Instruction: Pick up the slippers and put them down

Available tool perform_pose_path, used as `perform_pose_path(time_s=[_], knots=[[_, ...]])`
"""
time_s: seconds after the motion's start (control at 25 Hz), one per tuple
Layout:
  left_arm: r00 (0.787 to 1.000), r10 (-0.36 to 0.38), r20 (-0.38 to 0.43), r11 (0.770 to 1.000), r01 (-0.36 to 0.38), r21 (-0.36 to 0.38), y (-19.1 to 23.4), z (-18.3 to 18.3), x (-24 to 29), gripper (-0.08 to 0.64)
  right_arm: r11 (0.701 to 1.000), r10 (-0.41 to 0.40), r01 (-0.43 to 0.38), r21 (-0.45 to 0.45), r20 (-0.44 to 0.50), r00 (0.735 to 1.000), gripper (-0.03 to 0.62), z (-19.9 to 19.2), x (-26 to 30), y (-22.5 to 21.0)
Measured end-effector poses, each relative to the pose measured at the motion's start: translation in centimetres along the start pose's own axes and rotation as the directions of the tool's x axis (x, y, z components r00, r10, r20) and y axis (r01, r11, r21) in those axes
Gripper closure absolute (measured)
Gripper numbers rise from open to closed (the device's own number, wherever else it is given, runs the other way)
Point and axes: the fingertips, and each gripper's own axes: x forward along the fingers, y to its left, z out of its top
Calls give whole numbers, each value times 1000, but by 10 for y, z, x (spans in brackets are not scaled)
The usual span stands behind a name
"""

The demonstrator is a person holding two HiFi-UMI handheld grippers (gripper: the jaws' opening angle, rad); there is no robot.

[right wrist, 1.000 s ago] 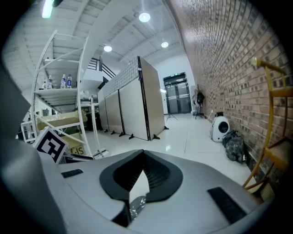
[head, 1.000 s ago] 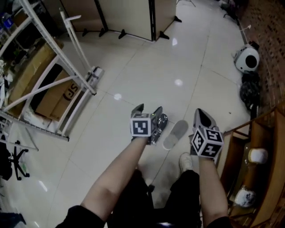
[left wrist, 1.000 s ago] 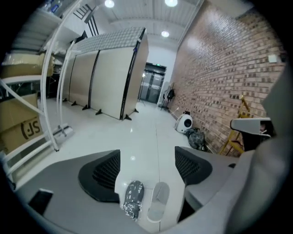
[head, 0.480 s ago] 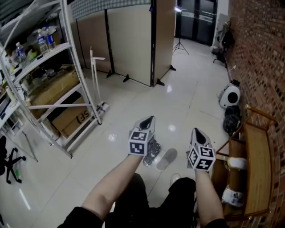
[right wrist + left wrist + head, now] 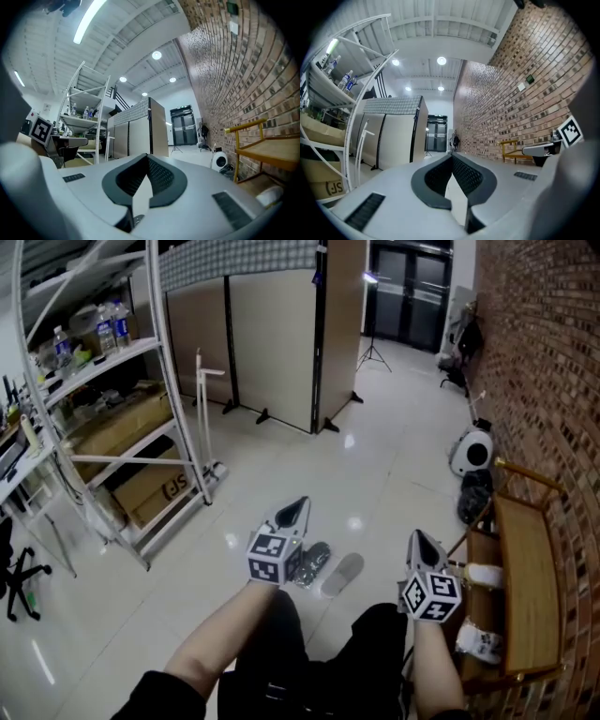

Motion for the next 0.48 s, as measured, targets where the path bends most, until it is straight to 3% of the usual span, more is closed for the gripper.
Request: perform_pose_path(time_s=[0.2,0.32,0.48], knots=[[999,-4,49,1000,4,5,-9,5,-40,558,997,7,-6,-73,20,1000,583,-7,-20,8],[1000,16,26,999,-17,27,-5,-11,-59,558,997,24,-21,-79,35,999,583,-12,-34,11],[999,35,12,999,-35,-27,5,-23,-72,558,998,11,-9,-58,33,999,583,-21,-51,9]])
